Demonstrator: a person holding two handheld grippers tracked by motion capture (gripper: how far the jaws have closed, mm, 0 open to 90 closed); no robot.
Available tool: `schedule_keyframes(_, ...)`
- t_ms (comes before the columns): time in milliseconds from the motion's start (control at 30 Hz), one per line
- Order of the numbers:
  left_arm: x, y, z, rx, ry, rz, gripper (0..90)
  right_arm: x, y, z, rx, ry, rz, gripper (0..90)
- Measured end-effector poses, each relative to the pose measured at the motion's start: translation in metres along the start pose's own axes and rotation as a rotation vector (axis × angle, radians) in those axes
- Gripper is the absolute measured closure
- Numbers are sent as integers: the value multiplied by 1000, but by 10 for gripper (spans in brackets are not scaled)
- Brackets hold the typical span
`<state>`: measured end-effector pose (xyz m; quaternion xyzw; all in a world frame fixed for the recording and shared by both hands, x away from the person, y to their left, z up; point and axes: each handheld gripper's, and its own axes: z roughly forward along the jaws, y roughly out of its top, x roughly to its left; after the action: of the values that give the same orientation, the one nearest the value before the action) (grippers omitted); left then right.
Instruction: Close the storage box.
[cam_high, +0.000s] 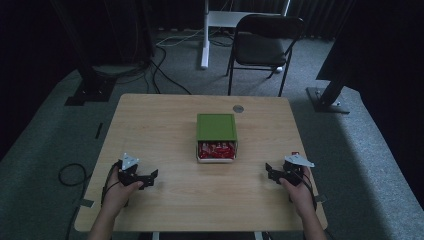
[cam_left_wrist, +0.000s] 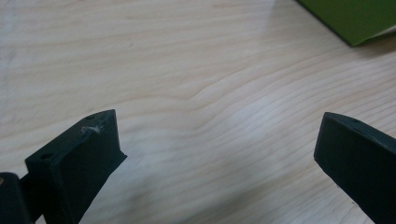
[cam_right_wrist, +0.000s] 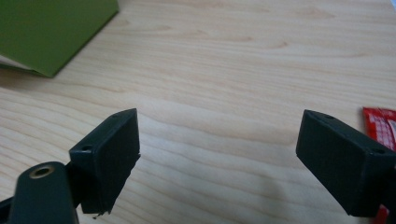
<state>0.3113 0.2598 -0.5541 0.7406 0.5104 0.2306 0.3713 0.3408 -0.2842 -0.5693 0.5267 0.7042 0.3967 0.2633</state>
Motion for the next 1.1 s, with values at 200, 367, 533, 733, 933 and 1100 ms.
schedule_keyframes(200,9,-11,-6,16,33,-40,13,-2,-4,2,29,-14,13,131)
schedule_keyframes(367,15,-17,-10,38,68,-70,13,-3,-4,3,73,-25,15,130)
schedule_keyframes(533,20,-23,-13,52,99,-103,13,-2,-4,5,107,-51,8,131)
schedule_keyframes(733,23,-29,-17,63,124,-111,14,-1,-3,8,143,-54,-4,134)
schedule_keyframes(933,26,-33,-20,67,144,-127,14,-1,-3,9,155,-53,-8,129)
schedule_keyframes(1100,29,-34,-21,100,172,-141,13,-1,-3,10,155,-60,0,126)
